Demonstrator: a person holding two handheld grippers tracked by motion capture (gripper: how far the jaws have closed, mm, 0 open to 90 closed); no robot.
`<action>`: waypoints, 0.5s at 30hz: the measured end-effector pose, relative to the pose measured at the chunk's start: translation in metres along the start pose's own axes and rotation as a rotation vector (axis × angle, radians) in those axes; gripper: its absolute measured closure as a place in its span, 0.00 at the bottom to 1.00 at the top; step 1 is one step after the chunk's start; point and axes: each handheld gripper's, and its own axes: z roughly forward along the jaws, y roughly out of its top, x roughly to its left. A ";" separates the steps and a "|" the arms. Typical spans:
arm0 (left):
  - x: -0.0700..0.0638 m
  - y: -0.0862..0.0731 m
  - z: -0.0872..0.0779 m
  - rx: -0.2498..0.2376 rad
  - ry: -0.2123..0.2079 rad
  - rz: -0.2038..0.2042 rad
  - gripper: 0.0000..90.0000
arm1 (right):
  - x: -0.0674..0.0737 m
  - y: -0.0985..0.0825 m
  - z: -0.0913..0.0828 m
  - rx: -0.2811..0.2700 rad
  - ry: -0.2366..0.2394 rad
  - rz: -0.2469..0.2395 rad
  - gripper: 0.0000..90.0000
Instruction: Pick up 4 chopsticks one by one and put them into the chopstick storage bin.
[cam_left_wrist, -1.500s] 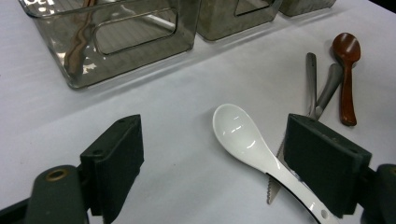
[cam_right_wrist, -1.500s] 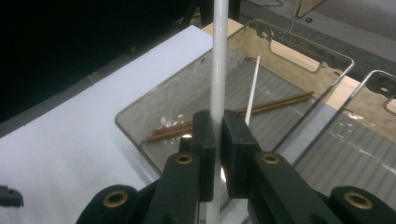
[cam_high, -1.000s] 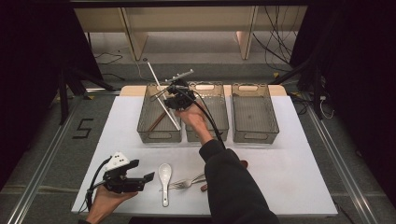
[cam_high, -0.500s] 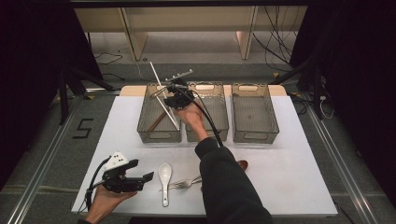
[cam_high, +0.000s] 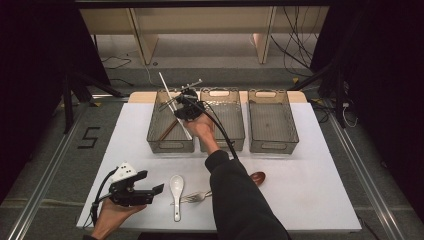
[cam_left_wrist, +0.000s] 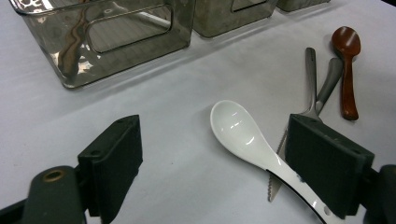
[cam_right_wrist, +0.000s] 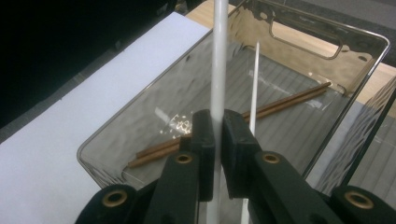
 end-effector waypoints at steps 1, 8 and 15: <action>0.000 0.000 0.000 -0.001 0.000 0.001 0.21 | 0.000 -0.001 0.001 0.001 -0.001 -0.002 0.94; -0.001 0.000 0.001 0.007 -0.002 0.000 0.21 | -0.001 -0.010 0.010 0.026 -0.012 0.000 0.94; 0.000 0.000 0.001 0.009 -0.001 -0.002 0.21 | -0.002 -0.015 0.016 0.053 -0.020 0.016 0.86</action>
